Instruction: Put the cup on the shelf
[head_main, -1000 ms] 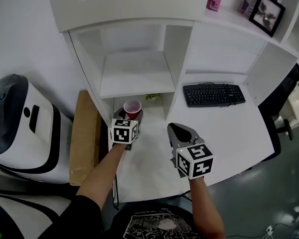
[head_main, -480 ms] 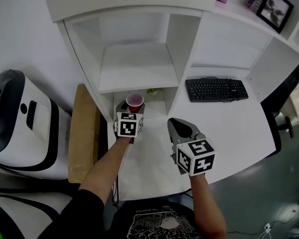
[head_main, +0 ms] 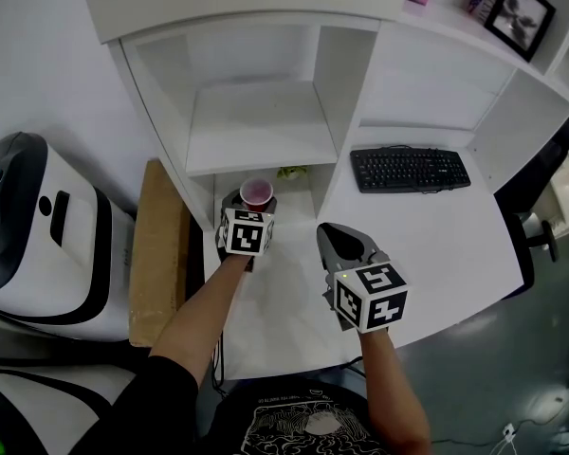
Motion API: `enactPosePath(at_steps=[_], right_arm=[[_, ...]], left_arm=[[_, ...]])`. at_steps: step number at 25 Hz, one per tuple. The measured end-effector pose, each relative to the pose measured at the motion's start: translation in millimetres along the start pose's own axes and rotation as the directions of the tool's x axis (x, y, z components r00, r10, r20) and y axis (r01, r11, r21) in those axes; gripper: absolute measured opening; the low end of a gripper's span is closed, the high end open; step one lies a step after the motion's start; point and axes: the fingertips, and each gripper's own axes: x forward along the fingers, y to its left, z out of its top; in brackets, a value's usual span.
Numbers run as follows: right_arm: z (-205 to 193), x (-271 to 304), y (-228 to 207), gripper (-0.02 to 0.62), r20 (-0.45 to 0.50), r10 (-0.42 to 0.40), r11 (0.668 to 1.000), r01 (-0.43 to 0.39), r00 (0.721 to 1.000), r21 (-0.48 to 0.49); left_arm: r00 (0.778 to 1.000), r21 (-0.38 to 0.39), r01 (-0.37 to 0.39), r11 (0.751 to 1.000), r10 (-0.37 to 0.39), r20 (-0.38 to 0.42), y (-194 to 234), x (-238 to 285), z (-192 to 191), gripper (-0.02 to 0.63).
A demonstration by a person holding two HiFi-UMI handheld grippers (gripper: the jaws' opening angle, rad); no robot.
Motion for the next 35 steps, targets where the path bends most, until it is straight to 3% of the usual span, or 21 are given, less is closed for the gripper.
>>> enactPosePath(at_steps=[11,19,27,35], right_arm=[[4.5,-5.4,-0.3,0.025,0.001,0.024,0.999,-0.024,1.0,0.021],[17.4,-14.0,-1.2,0.025,0.013,0.078,0.997,-0.078,0.997,0.025],[29.2,-29.5,-13.3,0.025,0.025,0.138,0.99,-0.138,0.99,0.004],[40.9,-41.8,-23.7,0.025,0.031,0.196,0.98,-0.195,0.98,-0.034]], left_arm=[[0.999,-0.024,0.016,1.0,-0.017,-0.037,-3.2,-13.3,-1.3,0.286],[0.998,-0.066,-0.019,0.998,0.015,-0.058,-6.9,-47.6,3.4,0.287],[0.995,-0.082,-0.094,0.992,0.091,-0.035,-11.0,-88.4,13.7,0.285],[0.998,-0.091,-0.068,0.994,0.069,0.01,-34.7,-136.2,39.2,0.24]])
